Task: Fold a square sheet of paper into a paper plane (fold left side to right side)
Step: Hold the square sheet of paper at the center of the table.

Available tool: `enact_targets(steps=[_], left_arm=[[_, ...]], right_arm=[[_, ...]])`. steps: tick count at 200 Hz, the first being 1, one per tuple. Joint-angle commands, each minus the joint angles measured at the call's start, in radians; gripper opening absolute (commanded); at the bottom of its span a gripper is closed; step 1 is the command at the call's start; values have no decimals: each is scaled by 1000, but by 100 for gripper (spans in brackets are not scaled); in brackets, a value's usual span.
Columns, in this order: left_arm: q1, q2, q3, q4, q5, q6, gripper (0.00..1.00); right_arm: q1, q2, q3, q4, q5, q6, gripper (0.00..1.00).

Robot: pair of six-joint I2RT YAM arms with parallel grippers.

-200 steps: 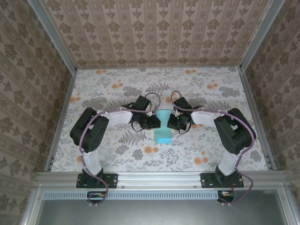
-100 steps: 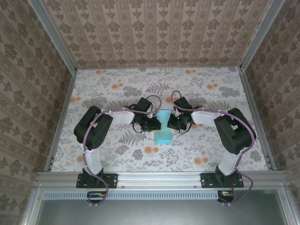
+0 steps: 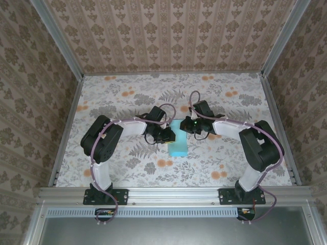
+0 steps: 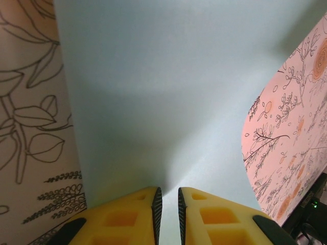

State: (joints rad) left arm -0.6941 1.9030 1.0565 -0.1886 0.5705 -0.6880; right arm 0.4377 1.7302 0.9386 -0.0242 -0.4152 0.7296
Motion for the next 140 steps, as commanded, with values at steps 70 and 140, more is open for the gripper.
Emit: enact_targets(steps=[70,140], left_arm=[[-14,41,11,-66,-28,-12,20],[-18,27,1,-78,-21,-1,20]], right_arm=[[22,172,114,26,-25,13,8],[22,242,163,-121,41,-1,7]])
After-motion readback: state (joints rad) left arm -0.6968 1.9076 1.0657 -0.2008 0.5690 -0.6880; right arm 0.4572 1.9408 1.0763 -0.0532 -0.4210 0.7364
